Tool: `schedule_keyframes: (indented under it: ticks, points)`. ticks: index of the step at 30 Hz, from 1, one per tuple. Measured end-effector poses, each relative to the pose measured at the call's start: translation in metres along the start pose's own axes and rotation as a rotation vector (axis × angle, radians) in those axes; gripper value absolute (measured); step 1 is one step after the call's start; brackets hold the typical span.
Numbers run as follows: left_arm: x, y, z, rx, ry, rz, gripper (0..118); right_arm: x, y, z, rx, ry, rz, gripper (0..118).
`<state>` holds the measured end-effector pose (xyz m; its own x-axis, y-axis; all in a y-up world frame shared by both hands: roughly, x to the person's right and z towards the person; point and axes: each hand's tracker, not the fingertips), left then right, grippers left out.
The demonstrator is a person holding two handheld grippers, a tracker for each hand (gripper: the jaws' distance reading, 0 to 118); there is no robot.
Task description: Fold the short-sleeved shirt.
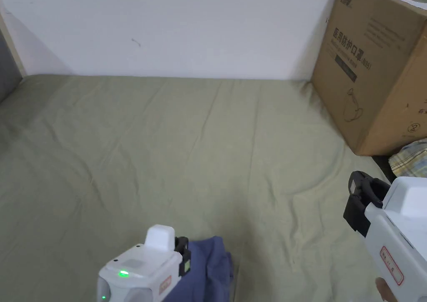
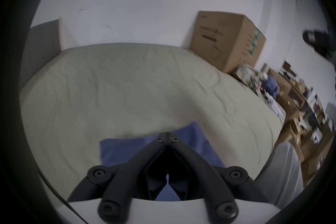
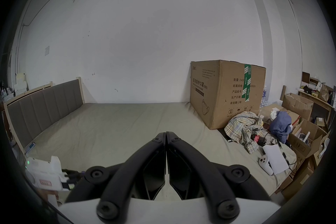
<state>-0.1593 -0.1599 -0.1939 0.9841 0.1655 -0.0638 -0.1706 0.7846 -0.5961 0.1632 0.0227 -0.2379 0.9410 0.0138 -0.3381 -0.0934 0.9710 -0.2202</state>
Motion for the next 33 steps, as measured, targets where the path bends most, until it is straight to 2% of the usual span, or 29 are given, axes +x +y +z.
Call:
schedule_keyframes:
  ticks: [6, 11, 13, 15, 19, 22, 25, 33]
  points:
    - [0.044, -0.023, -0.038, -0.103, -0.058, -0.047, 0, 0.007, -0.006, -0.003, -0.016, -0.012, -0.012, 0]
    - [0.072, -0.057, -0.078, -0.29, -0.088, -0.112, 0, 0.012, -0.011, -0.006, -0.028, -0.021, -0.022, 0]
    - [0.075, -0.062, -0.075, -0.219, -0.065, -0.11, 0, 0.015, -0.012, -0.006, -0.032, -0.024, -0.026, 0]
    - [0.07, -0.057, -0.075, -0.233, -0.073, -0.024, 0, 0.016, -0.013, -0.005, -0.033, -0.027, -0.027, 0]
    - [0.066, -0.049, -0.069, -0.235, -0.096, -0.044, 0, 0.017, -0.014, -0.005, -0.036, -0.029, -0.028, 0]
    - [0.068, -0.038, -0.052, -0.145, -0.094, -0.072, 0, 0.015, -0.012, 0.0, -0.03, -0.026, -0.029, 0]
    - [0.061, -0.01, -0.024, -0.033, -0.118, -0.008, 0, 0.011, -0.007, 0.004, -0.017, -0.018, -0.015, 0]
    - [0.019, 0.082, 0.075, 0.291, -0.011, -0.039, 0, -0.006, 0.009, 0.01, 0.039, 0.014, 0.0, 0]
